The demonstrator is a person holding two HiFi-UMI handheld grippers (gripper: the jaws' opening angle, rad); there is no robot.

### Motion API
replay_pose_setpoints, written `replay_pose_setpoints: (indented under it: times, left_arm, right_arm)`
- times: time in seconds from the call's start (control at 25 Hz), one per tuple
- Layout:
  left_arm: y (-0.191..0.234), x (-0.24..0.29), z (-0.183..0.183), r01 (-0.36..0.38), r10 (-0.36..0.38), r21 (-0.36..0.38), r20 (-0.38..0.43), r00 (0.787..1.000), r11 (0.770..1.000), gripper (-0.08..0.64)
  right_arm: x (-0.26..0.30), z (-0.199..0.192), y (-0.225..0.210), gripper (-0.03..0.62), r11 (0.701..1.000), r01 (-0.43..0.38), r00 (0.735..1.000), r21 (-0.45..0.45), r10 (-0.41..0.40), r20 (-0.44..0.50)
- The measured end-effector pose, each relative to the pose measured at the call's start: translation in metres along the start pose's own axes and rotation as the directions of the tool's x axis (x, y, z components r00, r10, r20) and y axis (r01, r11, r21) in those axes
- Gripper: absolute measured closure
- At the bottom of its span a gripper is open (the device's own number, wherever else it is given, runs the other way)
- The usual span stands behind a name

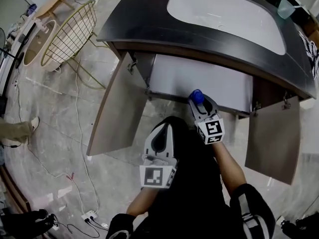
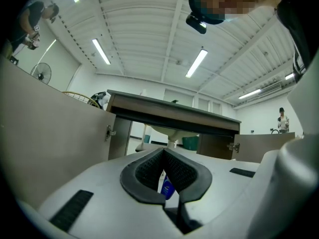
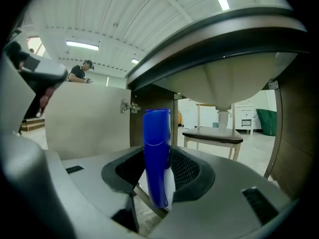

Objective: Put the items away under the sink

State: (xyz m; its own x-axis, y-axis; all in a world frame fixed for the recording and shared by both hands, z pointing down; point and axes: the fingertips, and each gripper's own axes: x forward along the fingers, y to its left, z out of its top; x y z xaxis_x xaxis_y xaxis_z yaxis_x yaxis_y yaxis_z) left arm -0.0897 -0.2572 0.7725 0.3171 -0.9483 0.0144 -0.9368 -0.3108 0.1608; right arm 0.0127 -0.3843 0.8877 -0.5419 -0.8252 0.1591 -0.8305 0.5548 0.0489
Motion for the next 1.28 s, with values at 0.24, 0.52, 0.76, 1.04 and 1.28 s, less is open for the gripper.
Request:
replay_pose_setpoints:
  times: [0.24, 0.52, 0.76, 1.04, 1.28]
  left_arm:
    - [0.007, 0.007, -0.002, -0.001, 0.001, -0.016, -0.014, 1.000, 1.000, 0.545]
    - [0.017, 0.019, -0.004, 0.008, -0.008, -0.022, -0.026, 1.000, 1.000, 0.545]
    - [0.032, 0.025, -0.007, -0.002, 0.002, -0.014, -0.031, 1.000, 1.000, 0.545]
    - [0.038, 0.031, -0.012, -0.016, 0.013, -0.059, -0.049, 0.999, 0.998, 0.545]
    - [0.039, 0.033, -0.016, -0.007, 0.005, -0.054, -0.050, 0.999, 0.999, 0.545]
  right_arm:
    - [0.051, -0.042, -0.016, 0.439, 1.000, 0.011, 0.999, -0.029, -0.012, -0.038]
    - [0.094, -0.083, -0.033, 0.439, 1.000, 0.018, 0.998, -0.022, -0.019, -0.060]
    - [0.124, -0.106, -0.044, 0.439, 0.999, 0.031, 0.995, -0.020, -0.033, -0.093]
    - [0.138, -0.129, -0.053, 0.439, 0.999, 0.047, 0.991, -0.004, -0.047, -0.127]
    - [0.142, -0.138, -0.055, 0.439, 0.998, 0.058, 0.990, 0.012, -0.056, -0.127]
